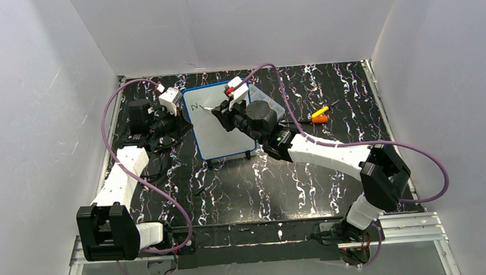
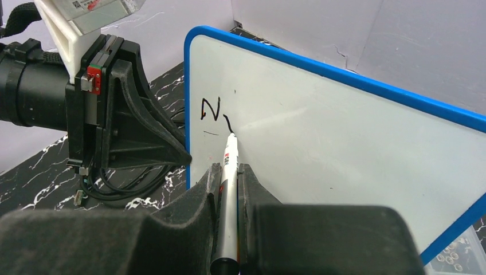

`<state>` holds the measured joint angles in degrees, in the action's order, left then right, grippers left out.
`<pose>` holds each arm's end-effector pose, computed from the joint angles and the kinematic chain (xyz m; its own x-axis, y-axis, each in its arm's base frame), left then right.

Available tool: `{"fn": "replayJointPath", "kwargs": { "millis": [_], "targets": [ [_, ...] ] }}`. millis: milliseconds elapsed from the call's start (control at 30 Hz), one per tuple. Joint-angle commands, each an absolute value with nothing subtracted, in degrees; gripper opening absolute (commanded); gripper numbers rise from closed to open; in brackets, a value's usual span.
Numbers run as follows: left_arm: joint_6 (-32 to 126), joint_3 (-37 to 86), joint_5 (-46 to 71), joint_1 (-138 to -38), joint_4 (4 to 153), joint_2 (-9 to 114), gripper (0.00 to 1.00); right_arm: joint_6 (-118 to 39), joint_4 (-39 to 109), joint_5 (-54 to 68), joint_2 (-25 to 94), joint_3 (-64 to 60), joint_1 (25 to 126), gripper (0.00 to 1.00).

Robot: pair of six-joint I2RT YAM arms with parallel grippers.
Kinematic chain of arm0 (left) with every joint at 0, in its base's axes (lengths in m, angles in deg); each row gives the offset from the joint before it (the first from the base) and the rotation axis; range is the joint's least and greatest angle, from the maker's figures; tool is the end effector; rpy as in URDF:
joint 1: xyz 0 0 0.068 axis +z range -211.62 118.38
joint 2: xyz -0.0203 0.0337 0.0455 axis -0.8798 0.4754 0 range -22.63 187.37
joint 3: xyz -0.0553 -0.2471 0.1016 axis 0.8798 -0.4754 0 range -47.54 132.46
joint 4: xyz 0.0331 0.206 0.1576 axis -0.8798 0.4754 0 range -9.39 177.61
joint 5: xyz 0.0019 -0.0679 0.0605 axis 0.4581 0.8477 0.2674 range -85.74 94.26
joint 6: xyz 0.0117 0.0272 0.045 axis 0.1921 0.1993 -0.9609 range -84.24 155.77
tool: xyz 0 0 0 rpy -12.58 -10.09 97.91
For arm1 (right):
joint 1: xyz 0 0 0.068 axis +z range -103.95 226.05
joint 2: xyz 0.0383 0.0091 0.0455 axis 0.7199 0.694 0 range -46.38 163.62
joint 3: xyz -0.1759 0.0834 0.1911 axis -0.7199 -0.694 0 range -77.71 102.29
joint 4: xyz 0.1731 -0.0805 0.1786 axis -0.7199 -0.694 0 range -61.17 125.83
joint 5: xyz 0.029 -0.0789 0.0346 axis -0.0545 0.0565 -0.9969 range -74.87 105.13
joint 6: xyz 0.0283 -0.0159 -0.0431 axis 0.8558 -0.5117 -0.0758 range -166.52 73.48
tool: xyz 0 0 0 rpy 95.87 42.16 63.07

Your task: Write a sentence on the whiteboard

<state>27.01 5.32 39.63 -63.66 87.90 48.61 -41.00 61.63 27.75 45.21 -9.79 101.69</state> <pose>0.2785 -0.0306 0.2986 -0.3443 0.1364 -0.9289 0.6099 0.7847 -0.1108 0.2234 0.3130 0.3380 -0.0447 0.1007 -0.9939 -0.6812 0.7247 0.1041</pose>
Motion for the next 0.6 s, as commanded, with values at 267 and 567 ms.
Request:
{"fn": "replayJointPath", "kwargs": {
  "millis": [267, 567],
  "targets": [
    [26.4, 4.8, 40.1, -63.6, 88.4, 46.5, 0.0, -43.2, 65.7, 31.5, 42.1, -9.1, 101.3, 0.01],
    [26.3, 4.8, 40.2, -63.6, 88.4, 46.5, 0.0, -43.2, 67.7, 30.3, 41.9, -8.9, 101.3, 0.01]
  ]
}}
